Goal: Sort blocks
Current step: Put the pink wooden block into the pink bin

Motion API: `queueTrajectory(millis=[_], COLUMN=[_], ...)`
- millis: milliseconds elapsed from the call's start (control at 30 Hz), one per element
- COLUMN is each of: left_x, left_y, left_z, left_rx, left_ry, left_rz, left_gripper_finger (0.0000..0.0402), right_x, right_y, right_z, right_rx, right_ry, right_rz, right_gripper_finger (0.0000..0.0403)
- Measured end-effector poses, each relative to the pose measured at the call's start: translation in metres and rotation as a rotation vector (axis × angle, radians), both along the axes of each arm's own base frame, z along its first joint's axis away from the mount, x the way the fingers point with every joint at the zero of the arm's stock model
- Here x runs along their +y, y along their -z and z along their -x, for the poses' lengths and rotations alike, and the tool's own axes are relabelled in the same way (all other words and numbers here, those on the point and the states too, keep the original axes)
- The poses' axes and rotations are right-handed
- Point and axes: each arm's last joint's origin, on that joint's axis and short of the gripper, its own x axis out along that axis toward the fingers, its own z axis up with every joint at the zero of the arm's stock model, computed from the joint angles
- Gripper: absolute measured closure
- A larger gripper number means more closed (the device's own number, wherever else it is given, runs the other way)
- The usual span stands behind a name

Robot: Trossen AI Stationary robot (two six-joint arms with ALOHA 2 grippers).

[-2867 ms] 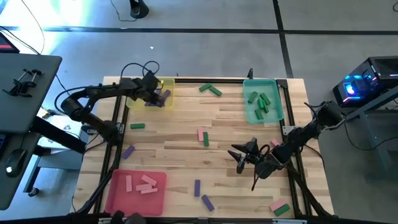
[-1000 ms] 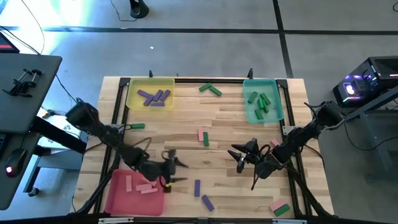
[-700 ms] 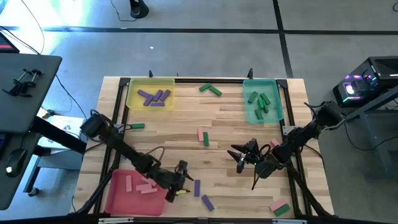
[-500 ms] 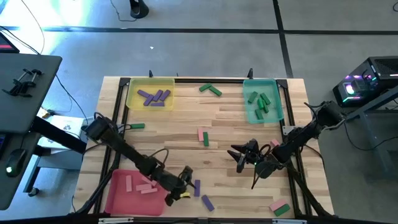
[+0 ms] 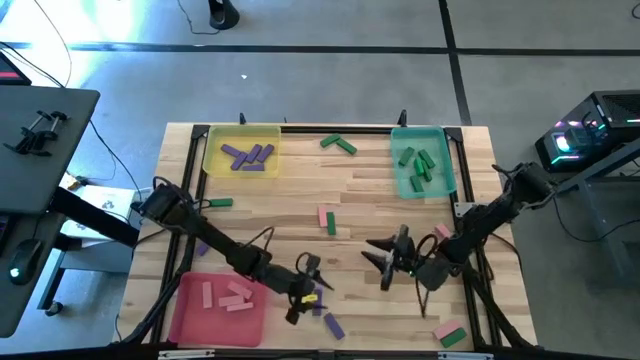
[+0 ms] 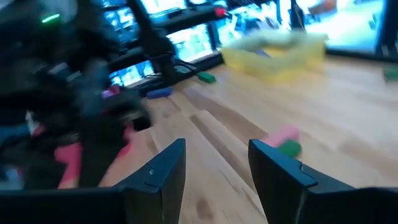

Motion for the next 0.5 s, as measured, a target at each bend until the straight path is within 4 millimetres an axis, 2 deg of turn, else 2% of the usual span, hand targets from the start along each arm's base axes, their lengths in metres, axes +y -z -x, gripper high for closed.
queueTrajectory(millis=[233, 400, 500], left_x=[0.009, 0.011, 0.011], left_y=[-0.01, -0.01, -0.01], left_z=[-0.008, -0.009, -0.009], left_rx=[-0.101, -0.097, -0.093], left_ry=[-0.085, -0.091, -0.095], left_rz=[0.033, 0.033, 0.044], left_gripper_finger=[0.0179, 0.0179, 0.0179], right_x=[0.035, 0.057, 0.061], right_y=[-0.026, -0.027, -0.024], right_z=[0.003, 0.018, 0.027], right_rx=[0.033, 0.116, 0.206], right_ry=[-0.138, -0.238, -0.205], right_rz=[0.178, 0.124, 0.027], right_gripper_finger=[0.0242, 0.0242, 0.0242])
